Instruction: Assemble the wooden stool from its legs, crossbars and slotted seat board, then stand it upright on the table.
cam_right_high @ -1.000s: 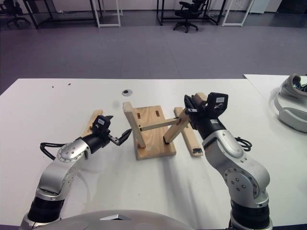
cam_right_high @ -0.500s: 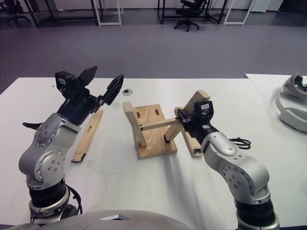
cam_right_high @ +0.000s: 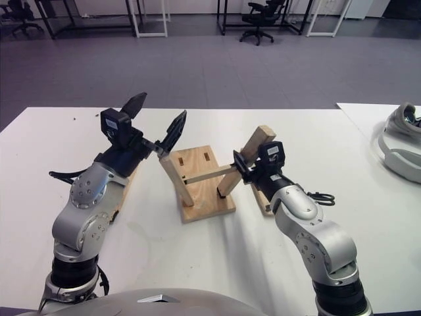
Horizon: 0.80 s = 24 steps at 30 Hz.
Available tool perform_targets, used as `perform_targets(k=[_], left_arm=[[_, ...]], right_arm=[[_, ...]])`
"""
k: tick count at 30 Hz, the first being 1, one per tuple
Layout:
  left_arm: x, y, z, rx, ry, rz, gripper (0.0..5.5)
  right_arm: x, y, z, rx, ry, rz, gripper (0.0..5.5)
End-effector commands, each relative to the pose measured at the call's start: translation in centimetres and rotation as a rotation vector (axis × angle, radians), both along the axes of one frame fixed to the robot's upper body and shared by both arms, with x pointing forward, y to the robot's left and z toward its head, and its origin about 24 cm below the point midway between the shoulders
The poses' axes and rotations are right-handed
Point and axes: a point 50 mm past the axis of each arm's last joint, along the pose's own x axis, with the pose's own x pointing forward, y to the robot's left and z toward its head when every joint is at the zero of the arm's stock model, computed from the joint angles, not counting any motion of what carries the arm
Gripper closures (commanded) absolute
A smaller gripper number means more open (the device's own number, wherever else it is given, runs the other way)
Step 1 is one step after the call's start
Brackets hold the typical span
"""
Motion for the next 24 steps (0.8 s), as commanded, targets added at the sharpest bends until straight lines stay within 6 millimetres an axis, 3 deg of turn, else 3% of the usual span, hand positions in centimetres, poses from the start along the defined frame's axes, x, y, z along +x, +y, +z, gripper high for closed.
perform_targets(k=[1,11,15,18,24], left_arm=[[0.3,-0.5,-3.7,0.108,0.179,0.012,0.17],[0.4,0.2,-3.2,0.112,0.147,0.041,0.17],[0.5,0.0,-3.1,0.11,0.139,0.04,0.17],[0.5,-0.9,-3.3,0.106,0.14,0.025,0.17],[-0.1,-2.7,-4.6,0.169,0.149,-0.034,0.17]], right_arm=[[-0.3,0.9,-0.3,-0.202,-0.053,0.106,2.4],[0.2,-0.1,2.9,-0.079,-0.364,-0.026,2.4],[0.4,0.0,3.5,0.07,-0.354,0.009,2.4],[-0.1,1.3,3.5,0.163,-0.299,0.124,2.4],[-1.2,3.7,3.3,0.193,-0.214,0.273,2.4]])
